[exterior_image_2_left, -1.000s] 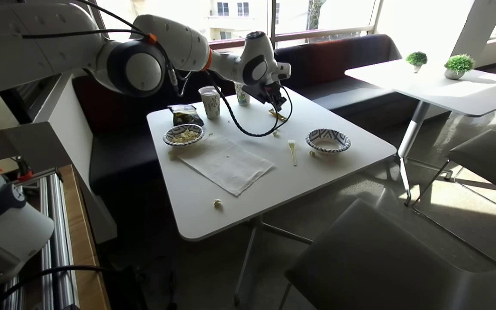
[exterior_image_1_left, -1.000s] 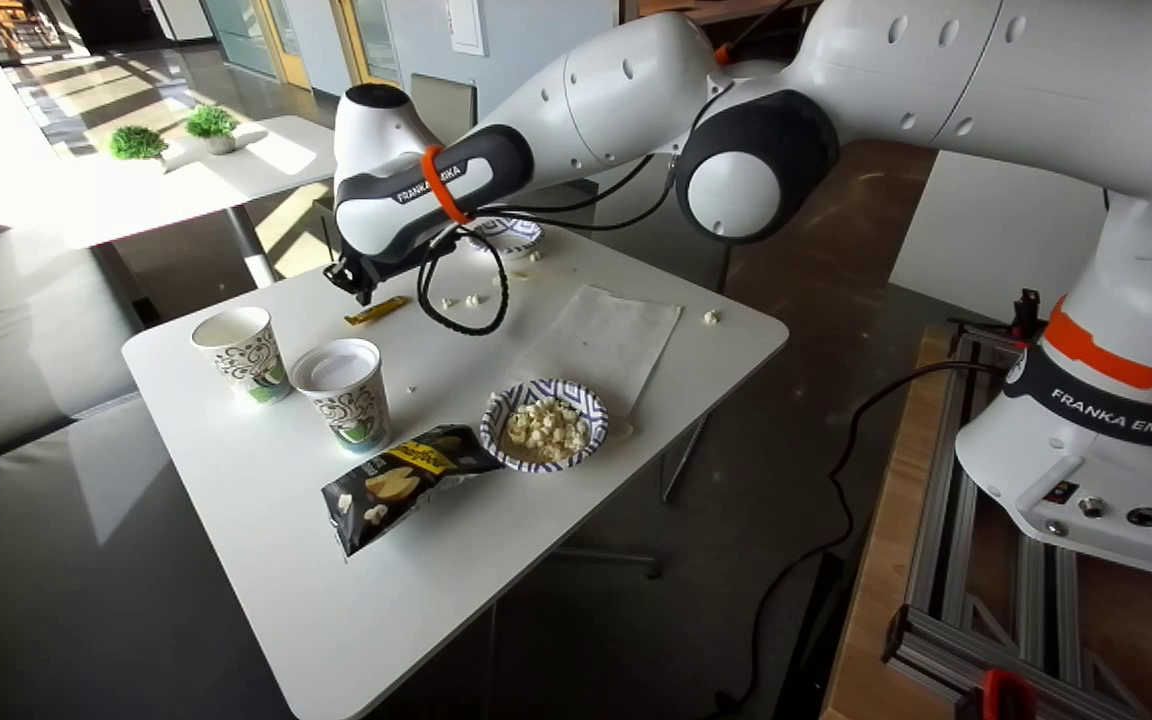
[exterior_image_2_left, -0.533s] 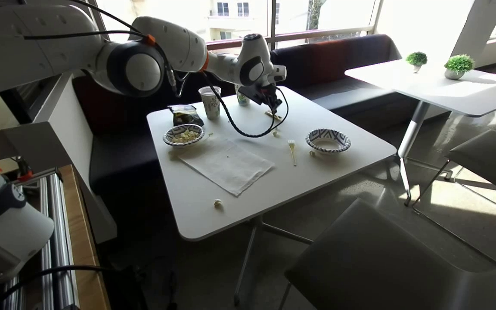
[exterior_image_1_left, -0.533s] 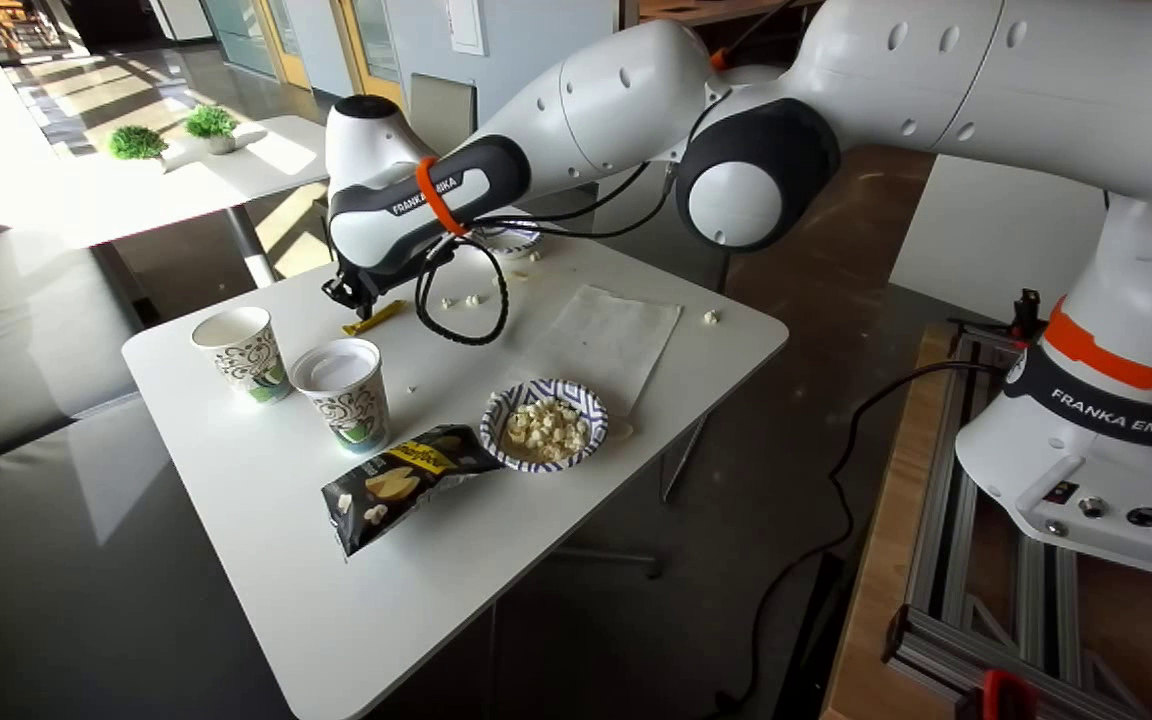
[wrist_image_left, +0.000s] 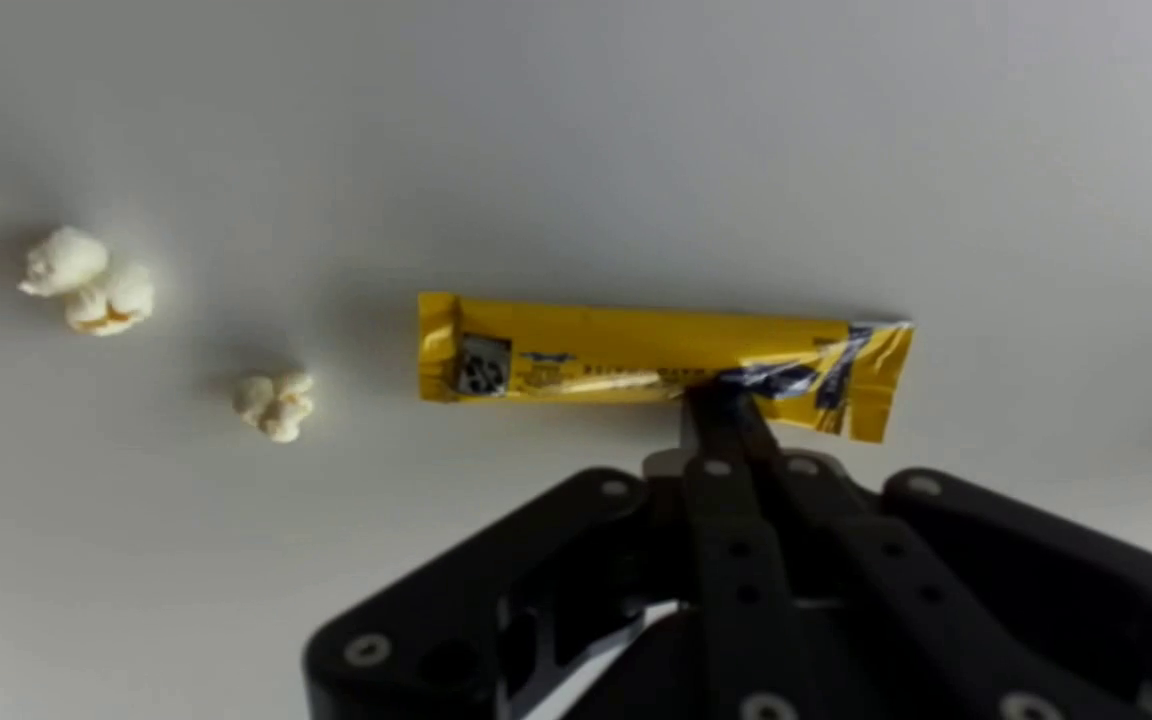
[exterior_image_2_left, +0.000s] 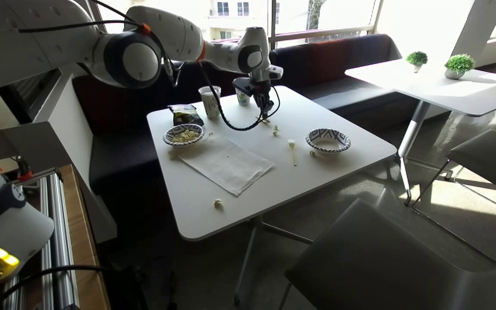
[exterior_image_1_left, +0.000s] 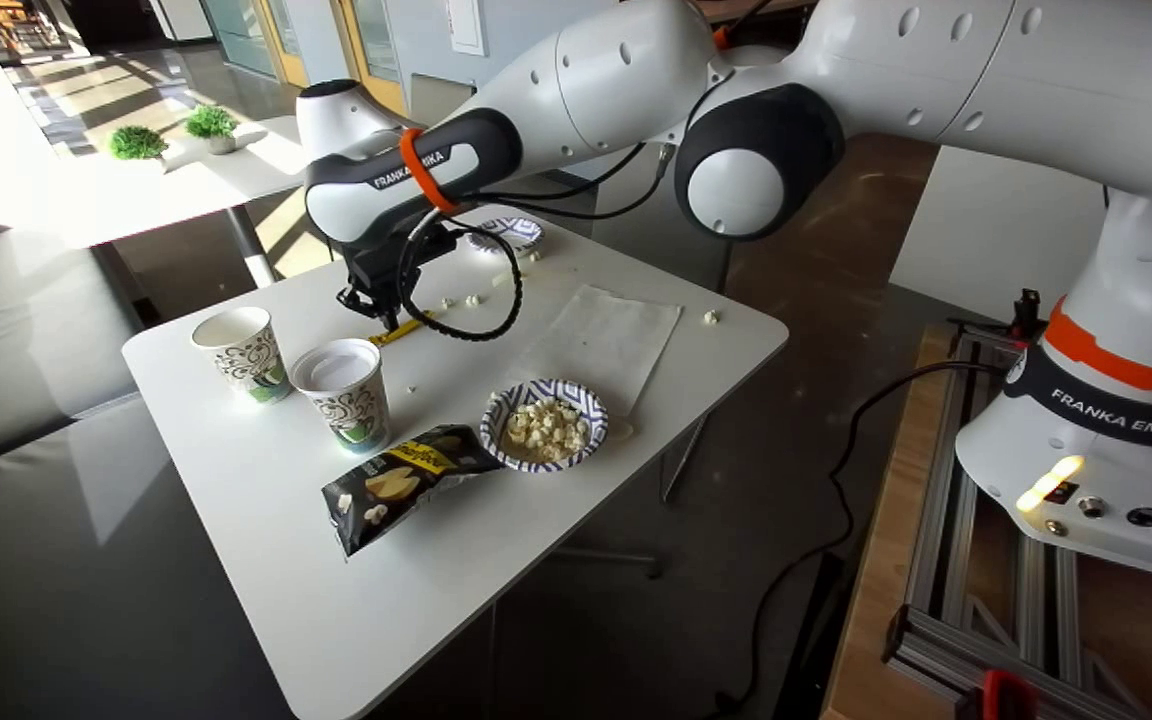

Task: Move the paper cup on the right to the left and then move the yellow sachet closer to the center

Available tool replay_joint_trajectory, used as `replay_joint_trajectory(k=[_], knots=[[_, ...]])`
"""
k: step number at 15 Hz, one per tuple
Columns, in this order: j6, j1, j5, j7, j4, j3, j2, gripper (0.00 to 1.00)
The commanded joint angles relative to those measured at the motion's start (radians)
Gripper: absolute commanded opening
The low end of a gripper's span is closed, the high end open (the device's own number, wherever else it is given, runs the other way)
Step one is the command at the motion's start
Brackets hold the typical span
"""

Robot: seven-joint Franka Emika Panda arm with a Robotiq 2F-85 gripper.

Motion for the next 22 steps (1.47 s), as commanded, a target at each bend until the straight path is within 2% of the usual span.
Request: replay_joint_trajectory(k=[1,5,7,8,10,11,12,13,14,15,16,19,22], knots=[[-0.171,0.006,0.008,0.06,-0.018,0.001,-0.027,0.0],[-0.237,0.004,0.035,0.14,-0.017,0.023,-0.012,0.0],[-0.219,-0.016,0.06,0.16,-0.005,0.046,-0.016,0.0],[-0.205,-0.035,0.078,0.126,0.009,0.063,-0.031,0.26],[-0.17,-0.076,0.1,0.033,0.035,0.088,-0.08,0.34],[-0.223,-0.093,0.129,-0.011,0.035,0.121,-0.113,0.4],[-0.304,-0.116,0.102,-0.061,0.154,0.166,-0.077,0.49],[-0.356,-0.135,0.116,-0.099,0.15,0.193,-0.115,0.56],[-0.38,-0.152,0.119,-0.154,0.081,0.216,-0.19,0.64],[-0.444,-0.166,0.124,-0.193,0.097,0.237,-0.211,0.71],[-0.507,-0.176,0.123,-0.226,0.094,0.249,-0.238,0.78],[-0.743,-0.166,0.1,-0.263,0.12,0.228,-0.281,1.0],[-0.931,-0.131,0.049,-0.256,0.126,0.196,-0.303,1.0]])
